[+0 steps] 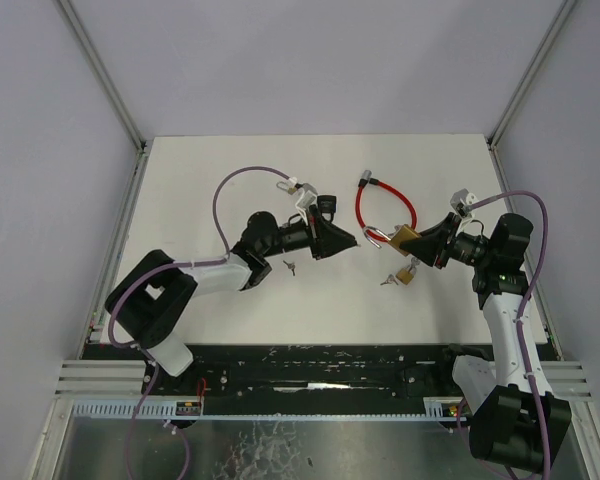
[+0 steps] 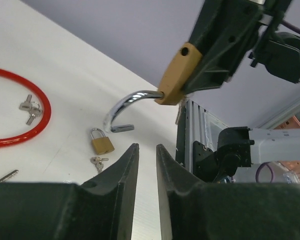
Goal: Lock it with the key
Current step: Pick up the lock from the center of the board.
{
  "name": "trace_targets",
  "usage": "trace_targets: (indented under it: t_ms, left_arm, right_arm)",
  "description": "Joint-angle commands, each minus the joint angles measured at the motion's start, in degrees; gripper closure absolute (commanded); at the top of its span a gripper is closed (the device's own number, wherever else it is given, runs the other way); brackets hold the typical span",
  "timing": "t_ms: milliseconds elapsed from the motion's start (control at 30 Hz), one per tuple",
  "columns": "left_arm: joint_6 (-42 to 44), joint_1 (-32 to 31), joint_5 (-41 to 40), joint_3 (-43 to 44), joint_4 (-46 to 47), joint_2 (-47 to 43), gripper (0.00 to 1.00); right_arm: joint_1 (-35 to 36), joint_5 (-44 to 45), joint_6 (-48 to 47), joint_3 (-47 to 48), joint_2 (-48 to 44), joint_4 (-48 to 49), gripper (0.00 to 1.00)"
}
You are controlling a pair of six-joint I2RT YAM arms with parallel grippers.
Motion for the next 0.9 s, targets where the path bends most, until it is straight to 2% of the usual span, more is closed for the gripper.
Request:
trace_targets:
  t_ms: [0,100,867]
  left_arm:
    - [-2.57,0.50,-1.00,6.25,-9.40,3.28,0.83]
    - [-2.31,0.91,-1.85,8.91,-15.01,5.01,0.86]
    - [-5.59,1.19,2.75,10.86,-14.98,8.24,0.84]
  right_arm:
    - [-0.30,-2.49,-0.42,3.55,-0.88,3.71,1.00]
    - [-0.39,-2.73,-0.43,3.53,-1.50,3.67,1.00]
    - [-0.45,-3.19,1.03,3.05,-2.11,5.34,1.00]
